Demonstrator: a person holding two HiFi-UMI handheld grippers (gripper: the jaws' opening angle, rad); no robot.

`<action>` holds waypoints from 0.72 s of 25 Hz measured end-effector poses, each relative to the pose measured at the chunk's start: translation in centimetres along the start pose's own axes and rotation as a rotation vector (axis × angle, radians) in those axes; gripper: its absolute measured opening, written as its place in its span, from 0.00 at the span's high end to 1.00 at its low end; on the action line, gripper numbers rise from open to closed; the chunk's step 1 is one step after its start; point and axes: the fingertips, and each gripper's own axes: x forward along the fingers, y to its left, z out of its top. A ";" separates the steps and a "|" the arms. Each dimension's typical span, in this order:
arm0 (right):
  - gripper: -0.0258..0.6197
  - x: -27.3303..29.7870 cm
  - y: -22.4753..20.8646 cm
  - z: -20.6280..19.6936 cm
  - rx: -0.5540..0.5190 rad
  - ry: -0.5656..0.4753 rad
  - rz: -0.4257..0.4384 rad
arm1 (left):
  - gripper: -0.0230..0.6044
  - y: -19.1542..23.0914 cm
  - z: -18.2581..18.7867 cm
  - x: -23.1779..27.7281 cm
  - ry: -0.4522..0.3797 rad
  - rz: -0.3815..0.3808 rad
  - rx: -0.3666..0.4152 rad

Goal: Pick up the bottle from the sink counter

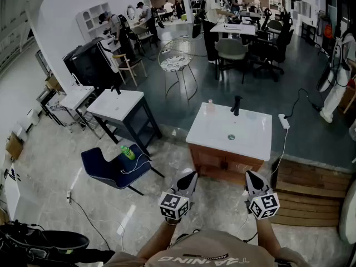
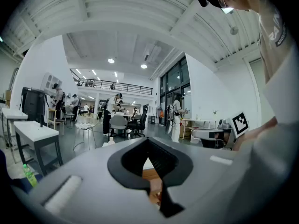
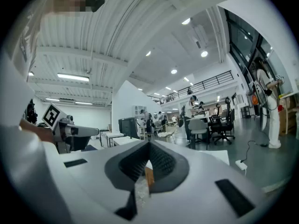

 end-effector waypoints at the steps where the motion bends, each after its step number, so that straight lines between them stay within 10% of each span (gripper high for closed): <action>1: 0.95 0.4 -0.3 0.5 -0.007 -0.010 -0.001 | 0.95 0.1 0.9 0.6 -0.014 -0.010 0.019; 18: 0.95 1.8 -1.0 0.4 -0.048 -0.009 -0.070 | 0.95 0.5 2.0 8.0 -0.045 -0.191 0.090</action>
